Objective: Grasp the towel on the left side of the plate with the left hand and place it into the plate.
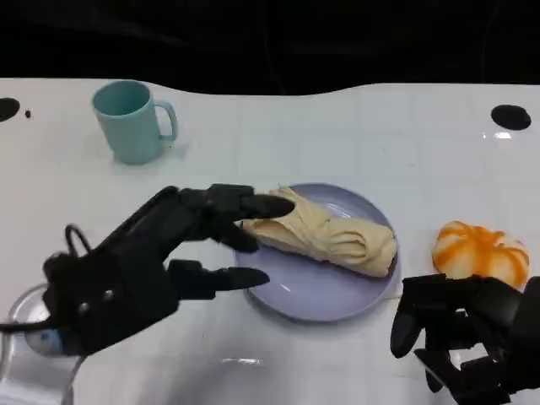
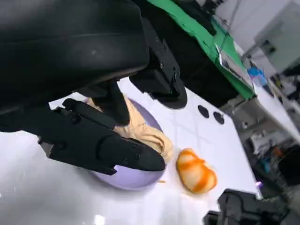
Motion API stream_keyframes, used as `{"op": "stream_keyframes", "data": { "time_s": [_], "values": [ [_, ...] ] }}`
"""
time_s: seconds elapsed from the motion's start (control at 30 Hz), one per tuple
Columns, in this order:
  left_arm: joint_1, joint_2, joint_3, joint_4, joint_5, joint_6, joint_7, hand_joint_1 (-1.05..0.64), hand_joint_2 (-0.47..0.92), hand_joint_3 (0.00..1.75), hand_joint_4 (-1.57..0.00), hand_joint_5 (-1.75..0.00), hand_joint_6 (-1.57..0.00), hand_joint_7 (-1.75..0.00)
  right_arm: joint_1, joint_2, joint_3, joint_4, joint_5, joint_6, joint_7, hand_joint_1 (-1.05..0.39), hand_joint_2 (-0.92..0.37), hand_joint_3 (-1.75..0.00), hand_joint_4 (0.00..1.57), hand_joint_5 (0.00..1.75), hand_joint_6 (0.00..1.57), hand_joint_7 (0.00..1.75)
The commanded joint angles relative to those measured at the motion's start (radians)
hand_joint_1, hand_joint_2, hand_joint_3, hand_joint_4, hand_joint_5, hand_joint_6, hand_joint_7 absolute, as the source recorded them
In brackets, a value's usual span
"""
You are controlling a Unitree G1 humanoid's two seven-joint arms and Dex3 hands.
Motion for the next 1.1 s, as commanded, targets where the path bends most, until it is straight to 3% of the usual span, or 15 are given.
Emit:
{"op": "stream_keyframes", "data": {
  "time_s": [0.03,0.13,0.27,0.4,0.63,1.1],
  "values": [
    [0.097,-0.033,0.067,-0.1,-0.109,0.108,0.033,-0.12,0.62,0.91,-0.74,-1.29,-0.87,-0.67,-0.004,-0.011,-0.012,0.004,0.014,-0.002,0.007,0.05,-0.61,-1.04,0.68,1.68,0.68,1.42],
    [0.146,-0.031,0.105,-0.186,-0.211,0.258,0.019,-0.14,0.48,1.21,-0.79,-1.46,-0.85,-1.04,-0.002,-0.013,-0.014,0.005,0.015,-0.007,0.008,0.06,-0.61,-1.04,0.69,1.68,0.68,1.42],
    [0.202,-0.04,0.172,-0.304,-0.376,0.499,0.042,-0.13,0.44,1.36,-0.87,-1.57,-0.91,-1.18,-0.004,-0.014,-0.02,0.012,0.024,-0.012,0.014,0.06,-0.6,-1.05,0.7,1.69,0.68,1.42],
    [0.234,-0.03,0.188,-0.354,-0.43,0.579,0.065,-0.1,0.51,1.3,-0.79,-1.69,-0.82,-1.35,-0.007,-0.016,-0.021,0.017,0.023,-0.012,0.015,0.05,-0.6,-1.06,0.7,1.7,0.69,1.43],
    [0.21,-0.081,0.221,-0.272,-0.52,0.711,0.137,-0.13,0.54,1.25,-0.79,-1.75,-0.68,-1.7,-0.004,-0.02,-0.027,0.031,0.022,-0.024,0.018,0.05,-0.59,-1.07,0.69,1.69,0.68,1.43],
    [0.159,-0.075,0.252,-0.221,-0.592,0.795,0.176,-0.13,0.57,1.25,-0.79,-1.75,-0.65,-1.75,-0.001,-0.021,-0.038,0.04,0.025,-0.034,0.022,0.06,-0.59,-1.08,0.68,1.69,0.68,1.43]
  ]
}}
